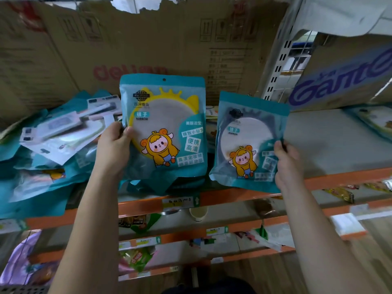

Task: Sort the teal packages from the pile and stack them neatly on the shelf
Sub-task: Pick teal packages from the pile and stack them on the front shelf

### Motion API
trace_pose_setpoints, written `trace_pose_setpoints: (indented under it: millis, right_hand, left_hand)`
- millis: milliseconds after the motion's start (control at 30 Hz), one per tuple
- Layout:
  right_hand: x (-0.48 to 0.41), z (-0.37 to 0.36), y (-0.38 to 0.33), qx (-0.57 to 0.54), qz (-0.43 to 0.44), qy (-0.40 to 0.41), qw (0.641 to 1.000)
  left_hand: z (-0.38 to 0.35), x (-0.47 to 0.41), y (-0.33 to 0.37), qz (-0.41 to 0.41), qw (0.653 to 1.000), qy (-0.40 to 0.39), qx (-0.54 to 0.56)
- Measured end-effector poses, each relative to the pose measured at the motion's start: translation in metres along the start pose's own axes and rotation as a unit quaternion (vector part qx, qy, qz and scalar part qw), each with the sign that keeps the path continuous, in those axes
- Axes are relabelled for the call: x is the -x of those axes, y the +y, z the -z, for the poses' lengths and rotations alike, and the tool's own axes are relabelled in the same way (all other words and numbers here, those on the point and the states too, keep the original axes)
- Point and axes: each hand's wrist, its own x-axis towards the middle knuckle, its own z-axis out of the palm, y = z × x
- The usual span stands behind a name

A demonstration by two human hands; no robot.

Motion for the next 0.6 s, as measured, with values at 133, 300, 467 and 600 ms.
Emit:
trace_pose_setpoints:
  millis: [133, 300, 467, 600]
  right_hand:
    - [0.006, 0.0, 0.001, 0.013, 0.032, 0.03, 0.999]
    - [0.004, 0.012, -0.006, 0.0, 0.036, 0.056, 0.998]
    - [-0.008, 0.043, -0.02, 0.012, 0.039, 0.057, 0.998]
    - [-0.025, 0.085, -0.035, 0.025, 0.034, 0.047, 0.998]
  left_hand:
    - [0.002, 0.003, -0.002, -0.01, 1.0, -0.01, -0.02]
    - [-0.008, 0.014, 0.007, -0.02, 1.0, -0.012, -0.02]
    - [-0.038, 0.032, 0.022, -0.027, 0.999, -0.019, 0.001]
    - [-0.081, 0.057, 0.037, -0.024, 1.0, -0.012, -0.001]
